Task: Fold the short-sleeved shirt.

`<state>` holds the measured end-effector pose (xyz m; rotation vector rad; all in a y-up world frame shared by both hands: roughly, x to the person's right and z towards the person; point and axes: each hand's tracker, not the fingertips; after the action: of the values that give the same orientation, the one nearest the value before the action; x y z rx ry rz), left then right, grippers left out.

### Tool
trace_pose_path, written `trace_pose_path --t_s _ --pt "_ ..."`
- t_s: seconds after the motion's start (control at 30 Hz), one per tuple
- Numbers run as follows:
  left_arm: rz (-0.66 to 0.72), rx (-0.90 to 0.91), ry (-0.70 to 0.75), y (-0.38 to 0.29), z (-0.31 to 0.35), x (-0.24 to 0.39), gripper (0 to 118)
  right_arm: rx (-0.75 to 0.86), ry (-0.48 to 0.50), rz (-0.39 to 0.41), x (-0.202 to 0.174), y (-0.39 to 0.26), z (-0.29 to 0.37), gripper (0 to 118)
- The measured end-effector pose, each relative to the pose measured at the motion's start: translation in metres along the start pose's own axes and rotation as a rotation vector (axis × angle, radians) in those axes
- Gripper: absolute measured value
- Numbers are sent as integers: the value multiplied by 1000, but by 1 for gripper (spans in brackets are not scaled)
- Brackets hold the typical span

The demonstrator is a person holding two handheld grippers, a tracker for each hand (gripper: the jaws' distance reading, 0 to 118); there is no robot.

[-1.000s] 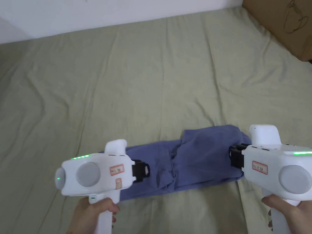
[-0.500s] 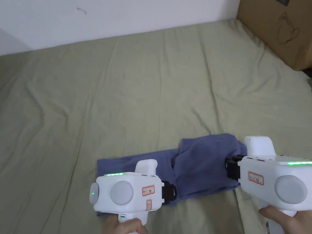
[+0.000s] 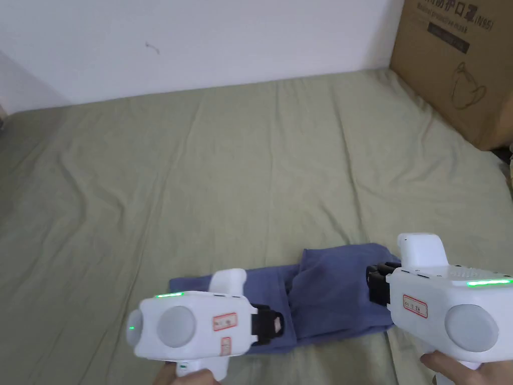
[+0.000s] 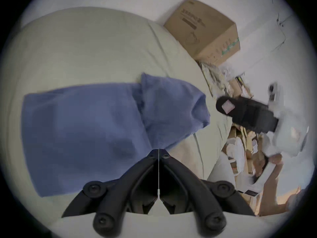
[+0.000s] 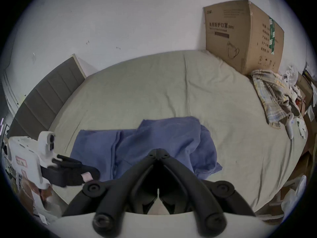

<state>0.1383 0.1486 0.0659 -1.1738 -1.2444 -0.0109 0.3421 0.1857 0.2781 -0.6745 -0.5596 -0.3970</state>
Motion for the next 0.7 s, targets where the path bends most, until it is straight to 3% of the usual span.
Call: trace_pose_path --t_s 0.2,0.37,0.6,0.67,0.7 --pt "159 140 48 11 64 -70 0 205 8 25 -25 24 36 1" --pt "371 238 -23 -8 106 -136 0 377 -16 59 -48 28 64 1" --pt "492 213 -105 -38 108 -177 0 435 -55 134 -77 12 61 1" --pt "538 193 -169 -39 99 -186 9 430 -54 141 -83 9 55 1" --pt "557 197 -203 -37 94 -192 23 419 -53 140 -86 8 52 1"
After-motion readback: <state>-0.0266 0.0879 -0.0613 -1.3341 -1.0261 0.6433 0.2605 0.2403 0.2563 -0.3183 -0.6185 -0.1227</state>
